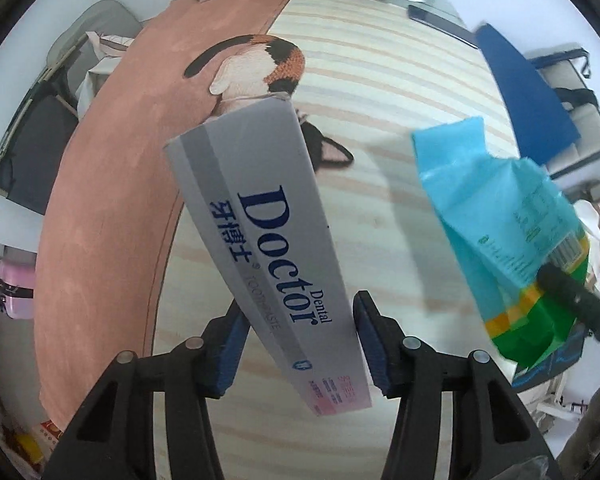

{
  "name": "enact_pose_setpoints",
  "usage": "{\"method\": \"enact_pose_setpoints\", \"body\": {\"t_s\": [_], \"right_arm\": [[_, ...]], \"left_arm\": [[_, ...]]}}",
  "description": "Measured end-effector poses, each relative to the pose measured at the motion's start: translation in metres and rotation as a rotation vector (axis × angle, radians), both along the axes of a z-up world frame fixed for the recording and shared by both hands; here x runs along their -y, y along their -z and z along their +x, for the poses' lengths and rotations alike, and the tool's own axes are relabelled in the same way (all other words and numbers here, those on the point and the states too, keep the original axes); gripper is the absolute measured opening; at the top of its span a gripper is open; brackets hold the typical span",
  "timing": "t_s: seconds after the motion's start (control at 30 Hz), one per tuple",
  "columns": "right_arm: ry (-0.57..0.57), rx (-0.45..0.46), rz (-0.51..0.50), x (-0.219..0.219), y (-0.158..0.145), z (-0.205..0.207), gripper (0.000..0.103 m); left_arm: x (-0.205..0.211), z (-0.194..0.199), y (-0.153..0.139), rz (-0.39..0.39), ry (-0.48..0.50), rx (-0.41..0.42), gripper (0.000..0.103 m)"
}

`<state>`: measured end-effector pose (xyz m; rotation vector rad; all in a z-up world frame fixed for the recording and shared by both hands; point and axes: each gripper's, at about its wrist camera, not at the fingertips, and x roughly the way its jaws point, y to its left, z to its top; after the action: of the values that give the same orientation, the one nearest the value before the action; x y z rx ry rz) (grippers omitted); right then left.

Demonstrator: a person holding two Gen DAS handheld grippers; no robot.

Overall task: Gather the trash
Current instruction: 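Grasp the Doctor toothpaste box with the left tool while the right tool grasps the blue-green snack bag, then lift the toothpaste box and snack bag off the table with both tools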

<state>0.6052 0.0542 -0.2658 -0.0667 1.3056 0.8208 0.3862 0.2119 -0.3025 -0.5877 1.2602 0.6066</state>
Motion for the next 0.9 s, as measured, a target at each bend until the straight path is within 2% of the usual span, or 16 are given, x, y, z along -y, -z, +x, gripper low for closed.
{"method": "enact_pose_setpoints", "body": {"t_s": [0.1, 0.17, 0.27, 0.33, 0.37, 0.43, 0.47, 0.53, 0.6, 0.7, 0.73, 0.8, 0.9], "right_arm": [[0.015, 0.002, -0.01, 0.023, -0.001, -0.021, 0.019], [0.036, -0.015, -0.028, 0.037, 0.004, -0.036, 0.019], [0.065, -0.031, -0.048, 0.055, 0.012, -0.052, 0.019], [0.077, -0.037, -0.058, 0.064, 0.016, -0.061, 0.019], [0.081, -0.036, -0.062, 0.068, 0.018, -0.065, 0.019], [0.083, -0.026, -0.063, 0.075, 0.017, -0.074, 0.019], [0.082, -0.019, -0.063, 0.075, 0.016, -0.076, 0.019], [0.083, -0.009, -0.059, 0.08, 0.014, -0.086, 0.019], [0.094, -0.008, -0.054, 0.084, 0.012, -0.094, 0.019], [0.113, -0.023, -0.043, 0.088, 0.012, -0.101, 0.019], [0.116, -0.023, -0.042, 0.089, 0.012, -0.104, 0.019], [0.122, -0.023, -0.045, 0.09, 0.012, -0.105, 0.019], [0.133, -0.032, -0.044, 0.094, 0.015, -0.104, 0.019]], "left_arm": [[0.002, -0.003, 0.011, -0.042, -0.005, 0.006, 0.049], [0.004, -0.005, 0.029, -0.091, -0.009, -0.024, 0.049], [0.01, -0.009, 0.05, -0.122, -0.007, -0.062, 0.047], [0.016, -0.013, 0.05, -0.124, 0.003, -0.059, 0.042], [0.021, -0.015, 0.046, -0.111, 0.015, -0.059, 0.023], [0.026, -0.018, 0.038, -0.106, 0.039, -0.038, 0.016], [0.029, -0.02, 0.034, -0.104, 0.046, -0.031, 0.016], [0.033, -0.023, 0.03, -0.09, 0.057, -0.03, 0.016], [0.03, -0.027, 0.034, -0.152, 0.02, 0.01, 0.017], [0.016, -0.027, 0.044, -0.24, -0.052, 0.061, 0.036], [0.016, -0.024, 0.045, -0.257, -0.054, 0.061, 0.046], [0.019, -0.018, 0.042, -0.25, -0.047, 0.035, 0.047], [0.021, -0.012, 0.047, -0.19, -0.014, -0.044, 0.047]]}}
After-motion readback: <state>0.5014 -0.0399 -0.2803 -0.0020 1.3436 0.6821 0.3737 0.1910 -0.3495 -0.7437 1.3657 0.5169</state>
